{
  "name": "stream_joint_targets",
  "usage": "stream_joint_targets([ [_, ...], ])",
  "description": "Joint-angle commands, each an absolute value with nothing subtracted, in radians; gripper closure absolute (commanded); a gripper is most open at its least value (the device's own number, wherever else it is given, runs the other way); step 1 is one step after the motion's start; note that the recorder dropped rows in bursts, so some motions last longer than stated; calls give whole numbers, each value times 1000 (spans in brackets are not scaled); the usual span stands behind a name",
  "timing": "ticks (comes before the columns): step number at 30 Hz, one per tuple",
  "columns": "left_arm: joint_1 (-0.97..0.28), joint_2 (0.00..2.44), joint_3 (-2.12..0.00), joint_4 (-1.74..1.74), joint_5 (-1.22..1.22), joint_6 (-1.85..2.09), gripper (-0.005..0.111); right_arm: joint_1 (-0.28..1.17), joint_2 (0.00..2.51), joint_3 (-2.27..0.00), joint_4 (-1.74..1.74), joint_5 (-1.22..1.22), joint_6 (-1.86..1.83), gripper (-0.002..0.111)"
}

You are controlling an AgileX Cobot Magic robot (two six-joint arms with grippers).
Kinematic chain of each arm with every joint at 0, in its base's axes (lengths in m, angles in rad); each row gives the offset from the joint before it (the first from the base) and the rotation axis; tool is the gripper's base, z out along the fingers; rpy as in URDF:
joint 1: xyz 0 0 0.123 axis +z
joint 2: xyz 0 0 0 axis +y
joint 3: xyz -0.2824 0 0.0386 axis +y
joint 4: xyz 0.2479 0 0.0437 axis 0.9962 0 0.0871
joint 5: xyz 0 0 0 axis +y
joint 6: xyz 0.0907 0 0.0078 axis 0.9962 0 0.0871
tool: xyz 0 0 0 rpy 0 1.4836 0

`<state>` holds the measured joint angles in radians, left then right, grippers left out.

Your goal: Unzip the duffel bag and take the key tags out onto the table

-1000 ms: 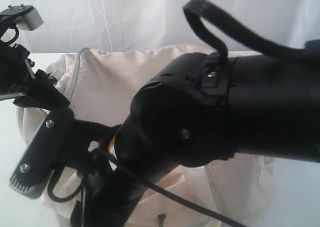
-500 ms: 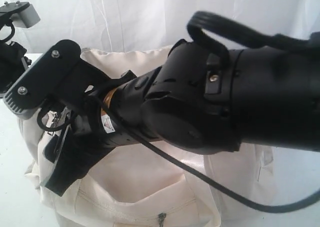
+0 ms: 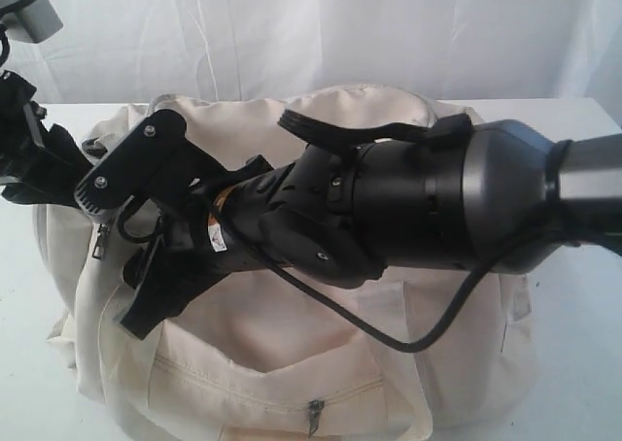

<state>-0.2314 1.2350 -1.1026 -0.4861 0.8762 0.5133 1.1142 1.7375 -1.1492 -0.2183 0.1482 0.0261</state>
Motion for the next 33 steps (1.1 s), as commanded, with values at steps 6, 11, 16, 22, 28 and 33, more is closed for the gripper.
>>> stream_joint_targets([
  [6, -233, 1228, -1107, -515, 900, 511, 107, 1107, 1736, -1150, -223, 224, 31, 108],
  [11, -233, 1282, -1107, -512, 846, 516, 107, 1134, 1736, -1150, -221, 293, 27, 108],
  [16, -233, 1307, -1107, -512, 764, 520, 107, 1166, 1736, -1150, -221, 293, 27, 108],
  [22, -233, 1314, -1107, -514, 682, 520, 107, 1180, 1736, -1150, -219, 298, 19, 108],
  [28, -233, 1358, -1107, -523, 631, 520, 107, 1179, 1736, -1150, -219, 303, 19, 108],
  [33, -233, 1385, -1109, -539, 546, 524, 107, 1179, 1736, -1150, -219, 316, 19, 108],
])
